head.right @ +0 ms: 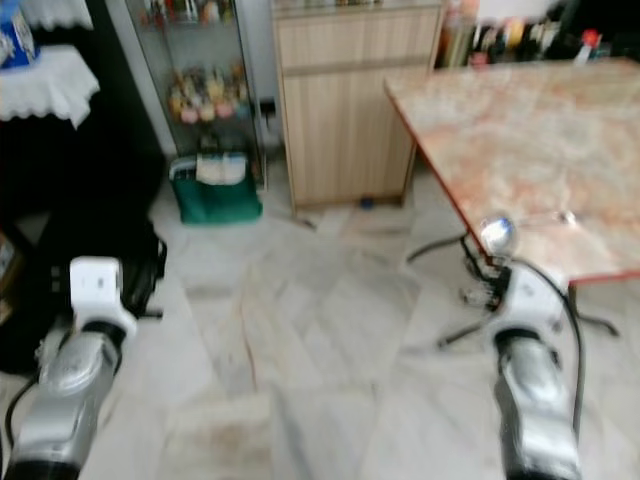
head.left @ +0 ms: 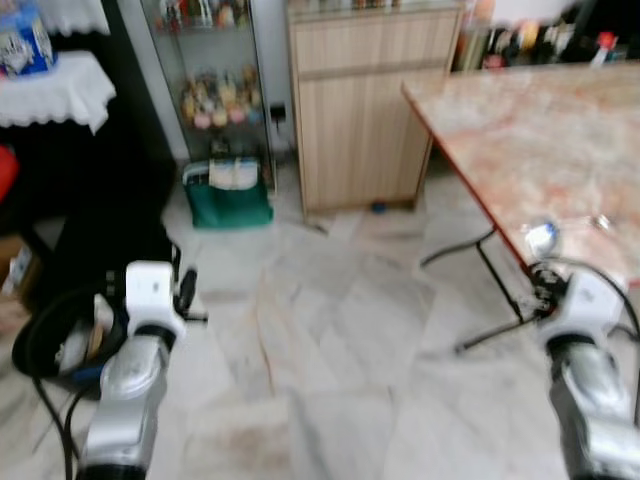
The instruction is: Setting the table
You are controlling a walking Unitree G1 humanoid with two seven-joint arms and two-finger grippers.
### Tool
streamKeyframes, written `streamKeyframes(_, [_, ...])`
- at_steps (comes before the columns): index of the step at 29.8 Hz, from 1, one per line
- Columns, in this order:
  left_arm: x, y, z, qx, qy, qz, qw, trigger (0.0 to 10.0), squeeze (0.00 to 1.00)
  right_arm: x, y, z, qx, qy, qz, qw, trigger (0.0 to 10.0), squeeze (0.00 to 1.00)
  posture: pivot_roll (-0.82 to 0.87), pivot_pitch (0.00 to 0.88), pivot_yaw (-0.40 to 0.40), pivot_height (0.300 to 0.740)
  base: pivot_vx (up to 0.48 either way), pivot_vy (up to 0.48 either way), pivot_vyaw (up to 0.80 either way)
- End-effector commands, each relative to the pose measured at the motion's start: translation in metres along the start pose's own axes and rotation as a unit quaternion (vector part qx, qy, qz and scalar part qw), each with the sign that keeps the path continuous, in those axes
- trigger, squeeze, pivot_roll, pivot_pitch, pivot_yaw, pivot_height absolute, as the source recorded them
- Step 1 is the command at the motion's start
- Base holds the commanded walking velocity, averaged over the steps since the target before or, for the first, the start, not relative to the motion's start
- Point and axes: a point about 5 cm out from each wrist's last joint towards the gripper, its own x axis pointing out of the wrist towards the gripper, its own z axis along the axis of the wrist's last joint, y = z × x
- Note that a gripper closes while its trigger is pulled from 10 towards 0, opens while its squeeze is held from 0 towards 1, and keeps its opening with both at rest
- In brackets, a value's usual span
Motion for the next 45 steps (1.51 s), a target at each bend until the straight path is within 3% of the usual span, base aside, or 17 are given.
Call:
streamKeyframes(1, [0.001,0.015,-0.015,0.001,0.039,0.028,0.999,10.0,0.0,-0.002,-0.003,-0.011,0.01,0.014,-0.005,1.0,10.0,0.0,0.06,0.081,0.031,0.74,0.0,0.0,0.0])
streamKeyframes(2, [-0.001,0.023,-0.029,-0.01,0.071,0.042,0.997,10.0,0.0,-0.007,-0.01,-0.024,0.012,0.036,-0.015,0.999,10.0,0.0,0.06,0.081,0.031,0.74,0.0,0.0,0.0])
streamKeyframes(4, [-0.002,0.026,-0.036,-0.018,0.088,0.046,0.995,10.0,0.0,-0.008,-0.012,-0.03,0.012,0.047,-0.019,0.999,10.0,0.0,0.06,0.079,0.031,0.74,0.0,0.0,0.0])
streamKeyframes(6, [-0.008,0.029,-0.064,-0.017,0.156,0.045,0.987,10.0,0.0,-0.016,-0.023,-0.051,0.022,0.085,-0.04,0.995,10.0,0.0,0.06,0.078,0.032,0.74,0.0,0.0,0.0])
streamKeyframes(7, [-0.008,0.029,-0.064,-0.017,0.156,0.045,0.987,10.0,0.0,-0.016,-0.023,-0.051,0.022,0.085,-0.04,0.995,10.0,0.0,0.06,0.078,0.032,0.74,0.0,0.0,0.0])
streamKeyframes(9, [-0.02,0.028,-0.091,-0.031,0.215,0.048,0.975,10.0,0.0,-0.028,-0.033,-0.078,0.036,0.133,-0.066,0.988,10.0,0.0,0.06,0.075,0.033,0.74,0.0,0.0,0.0])
streamKeyframes(10, [-0.02,0.028,-0.091,-0.031,0.215,0.048,0.975,10.0,0.0,-0.028,-0.033,-0.078,0.036,0.133,-0.066,0.988,10.0,0.0,0.06,0.075,0.033,0.74,0.0,0.0,0.0])
streamKeyframes(11, [-0.025,0.027,-0.101,-0.041,0.229,0.05,0.971,10.0,0.0,-0.036,-0.037,-0.093,0.046,0.159,-0.076,0.983,10.0,0.0,0.05,0.068,0.036,0.74,0.0,0.0,0.0])
streamKeyframes(15, [-0.025,0.027,-0.105,-0.045,0.233,0.05,0.97,10.0,0.0,-0.039,-0.039,-0.099,0.05,0.165,-0.08,0.982,10.0,0.0,0.05,0.068,0.036,0.74,0.0,0.0,0.0])
streamKeyframes(17, [-0.046,0.022,-0.132,-0.045,0.295,0.056,0.953,10.0,0.0,-0.065,-0.042,-0.135,0.073,0.244,-0.101,0.962,10.0,0.0,0.04,0.047,0.043,0.74,0.0,0.0,0.0])
streamKeyframes(21, [-0.065,0.015,-0.153,-0.037,0.351,0.055,0.934,10.0,0.0,-0.086,-0.038,-0.158,0.082,0.3,-0.108,0.944,10.0,0.0,0.05,0.035,0.045,0.74,0.0,0.0,0.0])
streamKeyframes(25, [-0.078,0.01,-0.166,-0.033,0.388,0.054,0.919,10.0,0.0,-0.108,-0.033,-0.178,0.091,0.351,-0.119,0.925,10.0,0.0,0.04,0.021,0.047,0.74,0.0,0.0,0.0])
streamKeyframes(28, [-0.083,0.007,-0.17,-0.026,0.4,0.044,0.915,10.0,0.0,-0.116,-0.031,-0.184,0.093,0.366,-0.116,0.919,10.0,0.0,0.04,0.014,0.047,0.74,0.0,0.0,0.0])
streamKeyframes(37, [-0.102,0.017,-0.181,-0.013,0.436,0.049,0.899,10.0,0.0,-0.131,-0.025,-0.194,0.1,0.383,-0.123,0.91,10.0,0.0,0.04,0.0,0.051,0.74,0.0,-0.027,0.21])
streamKeyframes(45, [-0.103,0.019,-0.181,-0.006,0.445,0.039,0.895,10.0,0.0,-0.136,-0.023,-0.197,0.109,0.394,-0.121,0.905,10.0,0.0,0.04,0.006,0.055,0.74,0.0,-0.251,0.08])
